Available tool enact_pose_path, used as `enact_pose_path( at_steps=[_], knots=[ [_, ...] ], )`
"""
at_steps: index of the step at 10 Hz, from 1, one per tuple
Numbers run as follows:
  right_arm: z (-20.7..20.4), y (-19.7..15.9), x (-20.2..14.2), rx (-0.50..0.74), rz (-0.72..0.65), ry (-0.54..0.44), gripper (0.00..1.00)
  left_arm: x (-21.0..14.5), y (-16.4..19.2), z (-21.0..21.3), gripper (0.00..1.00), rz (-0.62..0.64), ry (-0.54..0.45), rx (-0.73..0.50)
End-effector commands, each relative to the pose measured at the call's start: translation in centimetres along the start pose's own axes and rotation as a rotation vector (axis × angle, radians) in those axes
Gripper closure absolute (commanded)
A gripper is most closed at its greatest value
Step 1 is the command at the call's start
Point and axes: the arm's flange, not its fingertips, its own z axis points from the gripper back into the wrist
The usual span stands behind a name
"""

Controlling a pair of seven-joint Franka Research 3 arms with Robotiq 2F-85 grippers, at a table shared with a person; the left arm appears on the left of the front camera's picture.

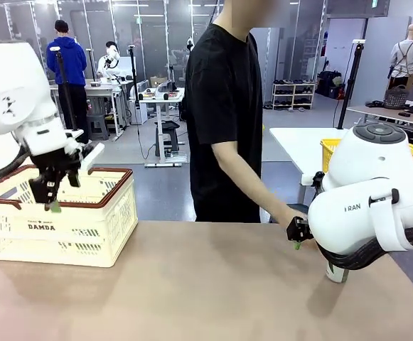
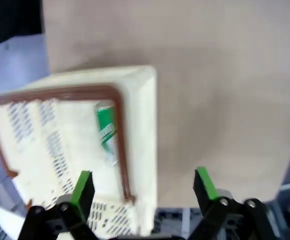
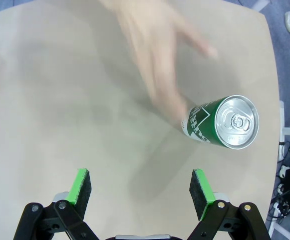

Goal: Place the drinks into the Shopping basket.
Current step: Pick up one drink and place it into the Shopping basket.

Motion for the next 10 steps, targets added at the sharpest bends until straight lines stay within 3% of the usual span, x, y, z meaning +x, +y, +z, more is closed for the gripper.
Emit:
enact_pose_path(
  at_steps=[1, 4, 7, 10],
  knots=[
    [-0.1, 0.0, 0.0, 0.001, -0.001, -0.002, 0.00, 0.1, -5.5, -1.5, 0.00, -0.055, -0.083, -0.067],
    [-0.1, 0.0, 0.0, 0.001, -0.001, -0.002, 0.00, 0.8, -9.6, -4.1, 0.00, -0.057, -0.121, -0.160],
    [-0.1, 0.0, 0.0, 0.001, -0.001, -0.002, 0.00, 0.0, -9.2, -5.8, 0.00, -0.094, -0.138, -0.182],
    [0.0, 0.0, 0.0, 0.000, 0.000, 0.000, 0.00, 0.9, -10.1, -5.5, 0.00, -0.048, -0.106, -0.169]
  ],
)
